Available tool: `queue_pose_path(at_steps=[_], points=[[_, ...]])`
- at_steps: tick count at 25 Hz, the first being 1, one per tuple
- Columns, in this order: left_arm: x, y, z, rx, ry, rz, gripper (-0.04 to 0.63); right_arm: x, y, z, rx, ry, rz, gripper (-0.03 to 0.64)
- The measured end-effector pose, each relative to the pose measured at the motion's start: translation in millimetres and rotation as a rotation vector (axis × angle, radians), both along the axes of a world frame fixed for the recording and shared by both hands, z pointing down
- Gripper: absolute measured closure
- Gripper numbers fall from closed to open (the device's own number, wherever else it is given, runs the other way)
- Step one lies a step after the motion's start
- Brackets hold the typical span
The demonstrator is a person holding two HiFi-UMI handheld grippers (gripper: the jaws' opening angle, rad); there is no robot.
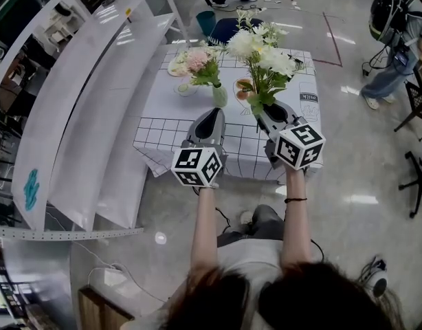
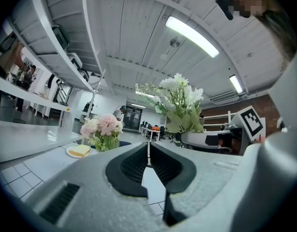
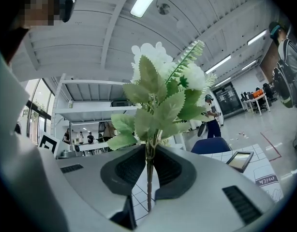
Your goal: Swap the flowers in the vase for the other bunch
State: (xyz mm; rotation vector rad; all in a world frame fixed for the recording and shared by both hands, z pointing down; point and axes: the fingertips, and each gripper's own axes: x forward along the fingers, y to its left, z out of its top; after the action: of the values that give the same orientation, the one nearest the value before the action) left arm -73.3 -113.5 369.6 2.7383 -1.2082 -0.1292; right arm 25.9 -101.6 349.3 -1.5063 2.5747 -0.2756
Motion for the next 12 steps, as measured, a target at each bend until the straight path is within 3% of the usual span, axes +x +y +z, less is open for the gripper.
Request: queue_pose_path(at_steps=[12], points=[[-13.0,-25.7,16.6,-0.068,0.073,-0.049,0.572,7.2,-26.2,3.7,-0.017,-0.021,0.007,0.566]])
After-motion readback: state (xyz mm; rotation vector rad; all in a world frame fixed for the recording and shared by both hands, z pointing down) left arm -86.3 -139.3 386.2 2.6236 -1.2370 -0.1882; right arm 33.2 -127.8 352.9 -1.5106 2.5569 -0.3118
